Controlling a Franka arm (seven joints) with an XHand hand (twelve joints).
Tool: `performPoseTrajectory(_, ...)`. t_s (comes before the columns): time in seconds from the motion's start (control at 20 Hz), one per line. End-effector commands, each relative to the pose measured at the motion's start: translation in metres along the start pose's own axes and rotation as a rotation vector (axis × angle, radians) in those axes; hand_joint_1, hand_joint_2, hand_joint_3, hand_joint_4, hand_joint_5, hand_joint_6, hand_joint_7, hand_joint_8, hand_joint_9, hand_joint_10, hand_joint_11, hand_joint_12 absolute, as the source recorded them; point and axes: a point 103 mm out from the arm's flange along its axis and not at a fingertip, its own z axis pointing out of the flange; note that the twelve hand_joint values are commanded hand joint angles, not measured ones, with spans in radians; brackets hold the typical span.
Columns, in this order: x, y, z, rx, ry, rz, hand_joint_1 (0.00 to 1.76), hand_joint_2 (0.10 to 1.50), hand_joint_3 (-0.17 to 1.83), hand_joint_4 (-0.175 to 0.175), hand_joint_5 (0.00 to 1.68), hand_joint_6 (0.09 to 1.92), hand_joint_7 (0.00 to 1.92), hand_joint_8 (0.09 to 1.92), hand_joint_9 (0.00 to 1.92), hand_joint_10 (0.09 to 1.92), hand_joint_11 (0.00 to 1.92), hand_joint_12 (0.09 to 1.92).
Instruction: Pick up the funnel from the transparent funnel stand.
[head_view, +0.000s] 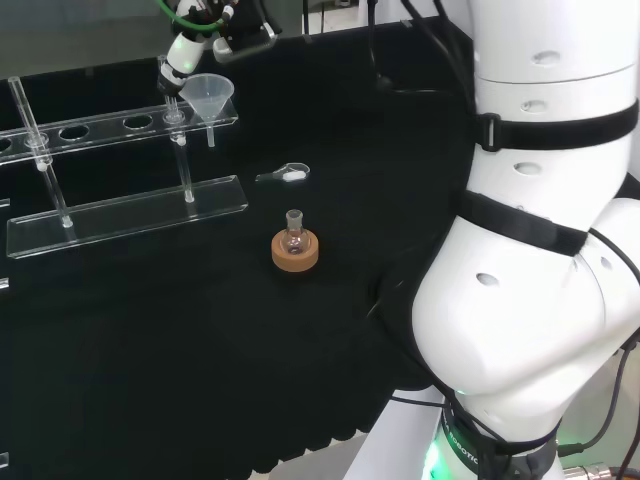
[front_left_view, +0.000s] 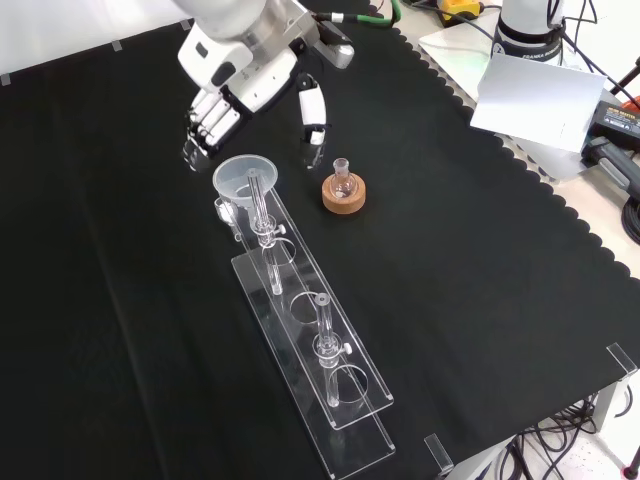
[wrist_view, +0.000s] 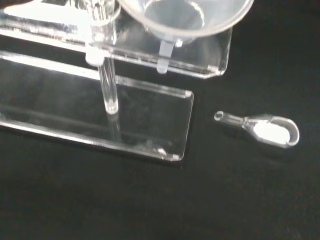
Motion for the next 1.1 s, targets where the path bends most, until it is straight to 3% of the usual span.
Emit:
performPoseTrajectory(0.05,0.007,0.004,0.009,0.045,-0.026,-0.007,0.62,0.61,0.38,0.033,0.0,0.09,0.0,0.11,0.0,0.76,0.21,1.57)
performPoseTrajectory(0.3,0.012,0.01,0.008,0.039,-0.054,-0.011,0.68,0.61,0.39,0.032,0.0,0.09,0.0,0.09,0.0,0.78,0.24,1.56)
performPoseTrajectory(0.45,0.003,0.012,0.01,0.043,-0.052,-0.001,0.69,0.61,0.39,0.032,0.0,0.09,0.0,0.09,0.0,0.78,0.24,1.56)
performPoseTrajectory(0.6,-0.004,0.014,0.012,0.006,-0.033,0.001,0.7,0.61,0.4,0.03,0.02,0.09,0.0,0.1,0.0,0.79,0.24,1.55)
performPoseTrajectory(0.75,-0.01,0.018,0.014,0.023,-0.02,0.008,0.7,0.6,0.44,0.026,0.06,0.09,0.0,0.2,0.0,0.84,0.25,1.55)
performPoseTrajectory(1.1,-0.015,0.03,0.025,0.05,-0.022,0.003,0.69,0.6,0.46,0.028,0.07,0.09,0.0,0.2,0.0,0.85,0.25,1.54)
